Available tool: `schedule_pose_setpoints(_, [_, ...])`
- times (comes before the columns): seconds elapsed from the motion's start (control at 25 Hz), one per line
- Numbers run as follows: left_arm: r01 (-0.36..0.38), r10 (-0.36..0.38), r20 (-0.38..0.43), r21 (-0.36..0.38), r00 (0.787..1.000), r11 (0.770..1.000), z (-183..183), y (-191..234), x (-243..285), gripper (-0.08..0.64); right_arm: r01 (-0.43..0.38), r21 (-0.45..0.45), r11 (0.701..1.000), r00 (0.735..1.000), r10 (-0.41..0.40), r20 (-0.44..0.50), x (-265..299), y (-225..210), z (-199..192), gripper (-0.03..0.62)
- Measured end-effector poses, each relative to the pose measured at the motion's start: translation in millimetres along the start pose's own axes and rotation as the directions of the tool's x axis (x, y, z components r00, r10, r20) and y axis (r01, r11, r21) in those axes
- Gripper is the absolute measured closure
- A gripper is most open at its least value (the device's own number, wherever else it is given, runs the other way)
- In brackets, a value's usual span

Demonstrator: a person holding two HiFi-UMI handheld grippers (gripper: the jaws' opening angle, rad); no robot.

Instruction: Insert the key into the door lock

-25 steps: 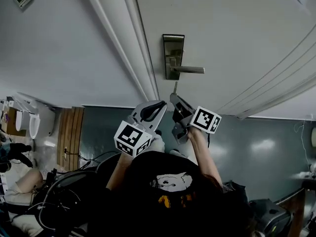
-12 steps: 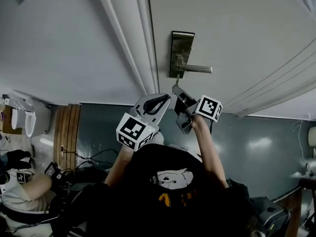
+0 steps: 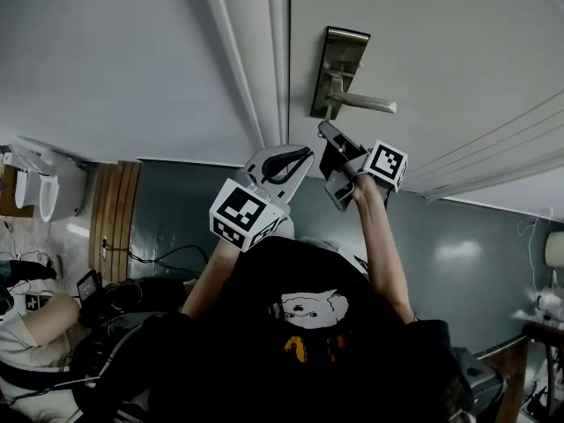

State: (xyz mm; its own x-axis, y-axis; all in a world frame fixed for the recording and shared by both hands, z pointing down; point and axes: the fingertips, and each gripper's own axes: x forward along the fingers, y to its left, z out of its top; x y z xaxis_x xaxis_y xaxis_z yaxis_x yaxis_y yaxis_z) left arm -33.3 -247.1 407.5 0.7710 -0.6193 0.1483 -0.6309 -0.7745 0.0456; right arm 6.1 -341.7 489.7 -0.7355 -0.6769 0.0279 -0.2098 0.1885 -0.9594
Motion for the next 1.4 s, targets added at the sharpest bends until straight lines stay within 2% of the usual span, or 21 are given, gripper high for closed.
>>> schedule_pose_setpoints(0.28, [0.002, -0.002, 0.004, 0.009, 1.0, 1.0, -1.2, -1.1, 1.4, 0.535, -0.046, 0.088, 0.995, 0.998, 0.043, 0.034, 7.0, -4.1, 7.8, 0.569])
schedule_pose_setpoints(0.72, [0.021, -0.021, -0.012, 0.022, 1.0, 1.0, 2.5, -8.6, 3.0, 0.535, -0.081, 0.173, 0.982, 0.997, 0.077, 0.029, 11.7, -6.3, 12.4, 0.569])
schedule_pose_setpoints(0.96, [0.028, -0.027, -0.017, 0.024, 0.999, 0.999, 4.6, -11.0, 8.3, 0.535, -0.149, 0.295, 0.944, 0.987, 0.161, -0.015, 14.2, -1.9, 13.8, 0.569])
schedule_pose_setpoints(1.4, [0.032, -0.032, -0.017, 0.02, 0.999, 0.999, 6.6, -4.6, 13.9, 0.535, -0.154, 0.32, 0.935, 0.983, 0.176, -0.042, 15.2, -3.3, 12.7, 0.57])
